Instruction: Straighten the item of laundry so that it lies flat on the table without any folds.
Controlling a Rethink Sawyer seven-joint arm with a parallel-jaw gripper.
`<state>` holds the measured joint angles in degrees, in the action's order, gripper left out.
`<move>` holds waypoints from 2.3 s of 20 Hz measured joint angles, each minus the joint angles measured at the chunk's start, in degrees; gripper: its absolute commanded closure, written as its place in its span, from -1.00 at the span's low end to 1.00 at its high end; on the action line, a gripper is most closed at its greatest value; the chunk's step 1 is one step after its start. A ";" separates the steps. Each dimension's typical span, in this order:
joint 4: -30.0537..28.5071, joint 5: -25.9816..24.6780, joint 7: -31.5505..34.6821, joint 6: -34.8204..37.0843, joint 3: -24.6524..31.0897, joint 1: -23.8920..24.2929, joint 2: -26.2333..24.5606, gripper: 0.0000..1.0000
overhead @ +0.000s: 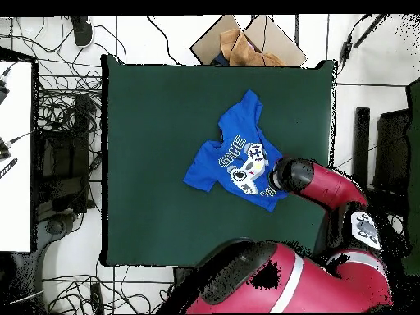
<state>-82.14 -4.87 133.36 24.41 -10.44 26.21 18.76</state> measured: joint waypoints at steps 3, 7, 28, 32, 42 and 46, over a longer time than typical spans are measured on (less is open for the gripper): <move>-0.11 -0.91 0.00 0.00 0.01 0.38 0.53 -1.00; -0.16 -1.70 0.00 0.00 0.01 0.83 1.75 -1.00; 1.91 -10.86 -16.78 4.62 15.09 13.93 5.33 -1.00; 2.08 -11.68 -21.40 5.32 17.21 14.99 5.01 -1.00; 2.33 -11.99 -27.04 10.20 20.82 14.22 4.96 -1.00; 2.35 -12.19 -27.04 10.41 20.82 13.19 5.10 -1.00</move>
<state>-79.79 -17.07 106.32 34.82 10.38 39.41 23.86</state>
